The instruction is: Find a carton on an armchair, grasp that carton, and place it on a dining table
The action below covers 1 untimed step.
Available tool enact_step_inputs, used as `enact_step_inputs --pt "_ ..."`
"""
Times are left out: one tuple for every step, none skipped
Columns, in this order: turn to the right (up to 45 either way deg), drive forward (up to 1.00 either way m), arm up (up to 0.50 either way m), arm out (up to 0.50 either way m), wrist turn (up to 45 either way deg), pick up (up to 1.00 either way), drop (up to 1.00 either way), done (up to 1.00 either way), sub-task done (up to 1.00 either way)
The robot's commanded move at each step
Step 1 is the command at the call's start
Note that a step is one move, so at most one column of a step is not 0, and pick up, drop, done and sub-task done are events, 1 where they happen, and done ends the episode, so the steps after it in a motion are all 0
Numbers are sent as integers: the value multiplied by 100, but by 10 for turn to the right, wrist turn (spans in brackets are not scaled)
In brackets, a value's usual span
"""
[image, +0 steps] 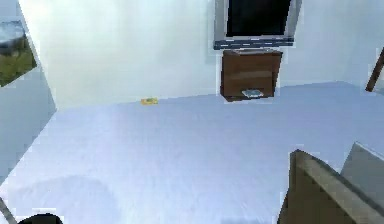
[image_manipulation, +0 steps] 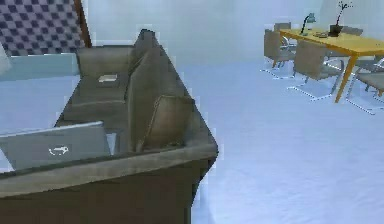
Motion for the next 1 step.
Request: enact_step_inputs --pt "0 100 0 0 0 0 0 0 0"
